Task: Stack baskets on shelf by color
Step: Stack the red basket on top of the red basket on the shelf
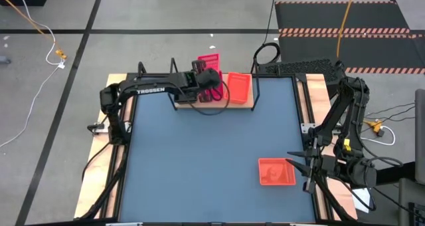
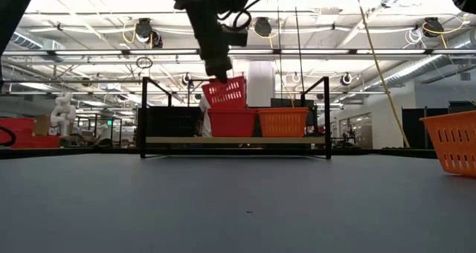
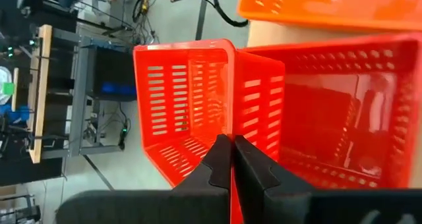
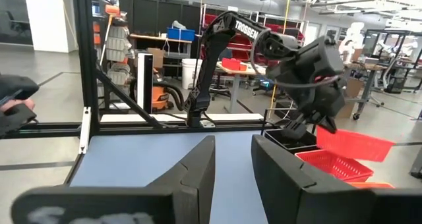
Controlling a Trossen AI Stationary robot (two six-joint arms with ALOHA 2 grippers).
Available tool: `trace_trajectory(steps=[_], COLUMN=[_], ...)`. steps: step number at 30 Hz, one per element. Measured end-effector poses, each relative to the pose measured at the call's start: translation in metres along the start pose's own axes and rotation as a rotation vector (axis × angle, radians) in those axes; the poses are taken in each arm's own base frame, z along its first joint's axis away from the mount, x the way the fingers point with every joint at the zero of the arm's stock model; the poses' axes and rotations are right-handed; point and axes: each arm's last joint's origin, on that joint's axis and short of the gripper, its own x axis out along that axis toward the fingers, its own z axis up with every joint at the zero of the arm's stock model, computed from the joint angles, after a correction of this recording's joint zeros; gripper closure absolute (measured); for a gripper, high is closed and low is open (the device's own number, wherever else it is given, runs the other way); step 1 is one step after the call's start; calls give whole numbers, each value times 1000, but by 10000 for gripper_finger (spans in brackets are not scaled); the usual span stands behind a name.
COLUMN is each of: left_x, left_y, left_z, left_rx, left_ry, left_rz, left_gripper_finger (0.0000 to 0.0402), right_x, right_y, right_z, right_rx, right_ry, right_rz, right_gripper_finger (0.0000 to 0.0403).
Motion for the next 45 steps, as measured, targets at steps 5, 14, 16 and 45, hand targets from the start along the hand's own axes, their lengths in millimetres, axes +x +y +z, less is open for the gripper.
trace_trajectory(steps=[5,14,16,45], left_x=[-5,-6,-6,-17], left_y=[-12,-26,-27,-43], left_z=[4,5,4,6], left_rx=[14,-52,-82,-129], left_ry=[-22,-42,-33,-27], left_rz=[-11,-15,-15,-60], left_gripper_finger=[395,394,393,376], right_x=[0,0,0,0], right_y=[0,2,3,5], right_z=[0,-1,-2,-2], right_rx=[2,6,5,14], right_ry=[0,0,0,0], right_rz=[0,0,1,2], right_gripper_finger=[310,310,310,310])
